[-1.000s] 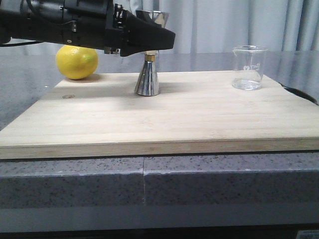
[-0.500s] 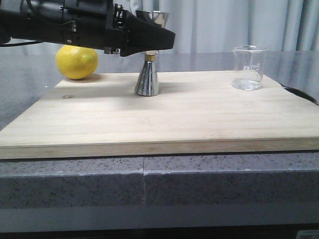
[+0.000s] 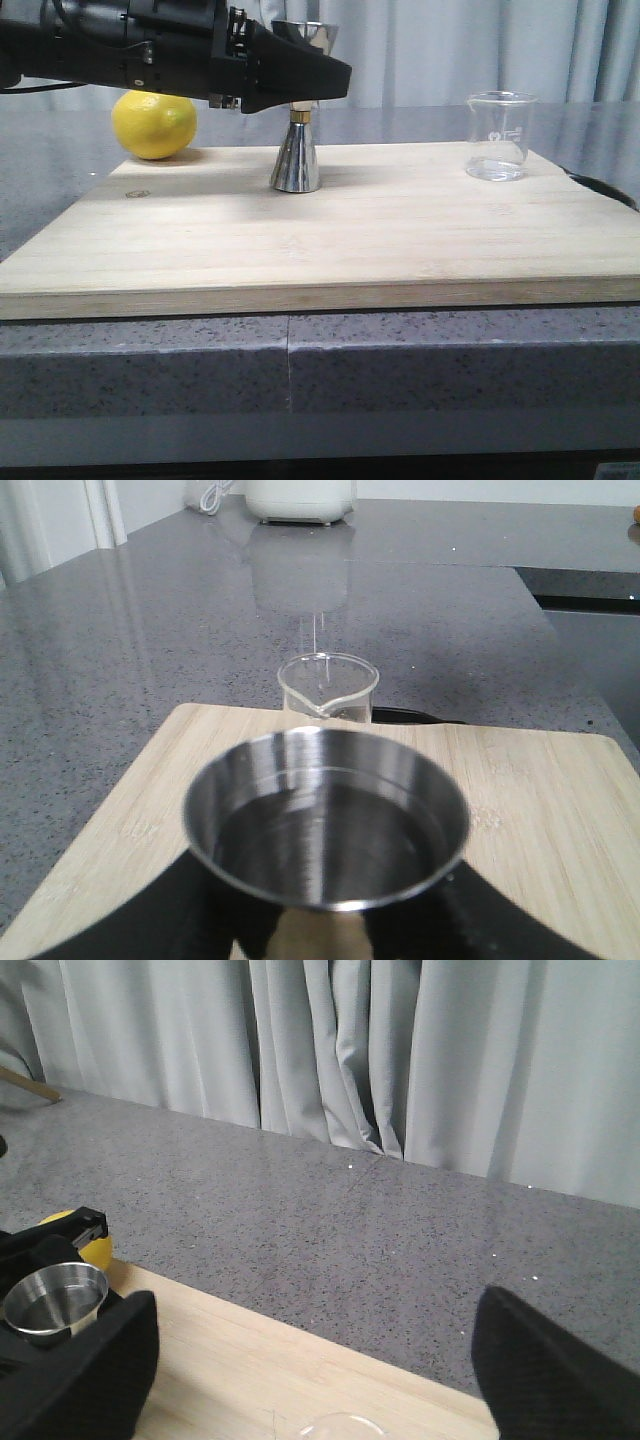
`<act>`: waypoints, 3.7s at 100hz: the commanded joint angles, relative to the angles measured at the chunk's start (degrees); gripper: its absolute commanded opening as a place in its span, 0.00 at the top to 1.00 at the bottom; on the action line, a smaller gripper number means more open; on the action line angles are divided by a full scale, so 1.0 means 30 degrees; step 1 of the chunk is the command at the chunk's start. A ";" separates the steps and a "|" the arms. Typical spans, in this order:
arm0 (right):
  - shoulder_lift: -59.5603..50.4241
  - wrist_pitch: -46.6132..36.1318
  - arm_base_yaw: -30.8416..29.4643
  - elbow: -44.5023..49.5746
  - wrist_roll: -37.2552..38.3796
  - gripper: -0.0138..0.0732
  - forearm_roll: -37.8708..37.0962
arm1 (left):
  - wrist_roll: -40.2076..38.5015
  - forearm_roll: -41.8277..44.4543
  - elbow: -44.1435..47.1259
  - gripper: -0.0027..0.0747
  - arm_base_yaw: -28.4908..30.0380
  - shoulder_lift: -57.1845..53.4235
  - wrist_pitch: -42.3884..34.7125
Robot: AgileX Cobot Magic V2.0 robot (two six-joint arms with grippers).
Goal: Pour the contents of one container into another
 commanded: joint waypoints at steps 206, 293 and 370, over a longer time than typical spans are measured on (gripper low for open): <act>-0.0921 0.0939 -0.0080 -0.0518 0.2514 0.18 -0.1519 | -1.8502 1.7351 -0.0583 0.18 0.0823 -0.7308 -0.4207; -0.5376 0.2426 -0.0080 -0.0484 1.3975 0.31 -1.0092 | -4.2523 3.5743 -0.0583 0.34 0.0823 -2.1982 0.1788; -0.5539 0.3658 -0.0080 -0.0484 1.5807 0.92 -1.0092 | -4.2476 3.6007 -0.0546 0.99 0.0823 -2.3030 0.1566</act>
